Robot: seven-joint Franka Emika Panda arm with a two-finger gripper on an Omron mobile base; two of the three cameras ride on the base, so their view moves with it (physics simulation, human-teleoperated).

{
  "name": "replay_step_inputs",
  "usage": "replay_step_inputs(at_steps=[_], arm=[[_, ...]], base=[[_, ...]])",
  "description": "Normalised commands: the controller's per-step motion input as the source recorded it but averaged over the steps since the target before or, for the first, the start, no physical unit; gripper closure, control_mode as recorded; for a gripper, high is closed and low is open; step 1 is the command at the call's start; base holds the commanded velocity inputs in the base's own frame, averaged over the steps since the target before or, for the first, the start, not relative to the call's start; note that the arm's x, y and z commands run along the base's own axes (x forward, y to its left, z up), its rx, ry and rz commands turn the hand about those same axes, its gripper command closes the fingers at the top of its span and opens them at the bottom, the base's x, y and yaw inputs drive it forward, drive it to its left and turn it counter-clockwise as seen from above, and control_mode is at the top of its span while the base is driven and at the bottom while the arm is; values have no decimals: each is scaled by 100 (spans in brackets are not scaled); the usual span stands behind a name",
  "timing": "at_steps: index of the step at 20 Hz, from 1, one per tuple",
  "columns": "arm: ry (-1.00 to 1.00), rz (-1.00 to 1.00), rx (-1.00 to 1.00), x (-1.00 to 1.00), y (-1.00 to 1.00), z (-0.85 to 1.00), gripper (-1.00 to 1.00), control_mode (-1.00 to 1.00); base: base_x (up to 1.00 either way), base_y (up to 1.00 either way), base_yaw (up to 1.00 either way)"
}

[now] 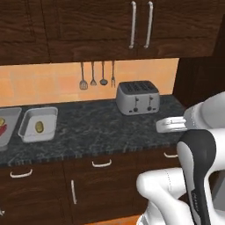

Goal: Place one potato and one steak in each tupperware on the nearby counter, to pack two identical lunches.

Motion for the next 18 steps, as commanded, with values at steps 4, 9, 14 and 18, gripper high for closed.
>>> replay_step_inputs(at_steps=[4,9,14,18], arm=[[0,0,0,0,0,0,-100,100],[0,0,0,0,0,0,-100,100],[0,0,0,0,0,0,-100,100],[0,0,0,0,0,0,-100,100]], base=[[-44,-74,12],[-34,-89,10],[-8,-99,4],[0,-91,3]])
